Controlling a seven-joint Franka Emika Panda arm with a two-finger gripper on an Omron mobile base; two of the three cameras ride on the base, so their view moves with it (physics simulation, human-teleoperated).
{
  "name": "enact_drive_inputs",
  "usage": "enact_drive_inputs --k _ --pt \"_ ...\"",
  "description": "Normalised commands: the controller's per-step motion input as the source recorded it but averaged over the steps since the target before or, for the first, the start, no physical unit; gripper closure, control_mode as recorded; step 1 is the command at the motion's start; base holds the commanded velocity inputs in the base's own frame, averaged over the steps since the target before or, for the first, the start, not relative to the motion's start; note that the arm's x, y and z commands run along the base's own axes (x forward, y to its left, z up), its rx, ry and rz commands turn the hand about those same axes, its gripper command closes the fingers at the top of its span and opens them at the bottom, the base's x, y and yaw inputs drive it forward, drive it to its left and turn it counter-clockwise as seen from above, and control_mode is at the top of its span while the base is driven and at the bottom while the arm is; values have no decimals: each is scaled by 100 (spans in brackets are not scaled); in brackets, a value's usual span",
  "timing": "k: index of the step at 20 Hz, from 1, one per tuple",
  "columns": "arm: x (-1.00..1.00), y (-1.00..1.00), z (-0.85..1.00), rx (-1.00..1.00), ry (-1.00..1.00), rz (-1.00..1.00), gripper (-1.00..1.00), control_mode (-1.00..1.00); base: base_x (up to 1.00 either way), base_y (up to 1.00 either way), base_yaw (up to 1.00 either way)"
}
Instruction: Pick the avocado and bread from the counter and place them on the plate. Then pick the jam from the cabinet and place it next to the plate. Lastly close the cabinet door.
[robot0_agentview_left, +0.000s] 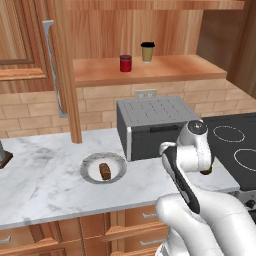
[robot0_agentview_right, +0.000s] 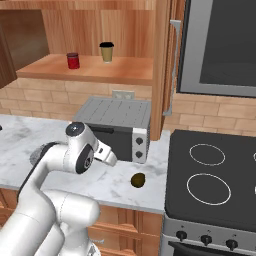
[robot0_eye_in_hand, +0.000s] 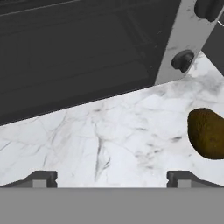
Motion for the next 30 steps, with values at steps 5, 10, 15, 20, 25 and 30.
enact_drive_inputs --k 5,10,15,20,25,30 --pt "0 -87 0 -7 1 -4 -100 -100 0 0 0" --pt "1 -79 -6 -5 2 -2 -100 -100 0 0 0" --pt "1 -46 -20 -1 1 0 -100 -100 0 0 0" --pt "4 -13 -20 0 2 0 -100 -100 0 0 0" --pt "16 -8 -22 0 1 0 -100 -100 0 0 0" --pt "34 -8 -19 0 1 0 -100 -100 0 0 0"
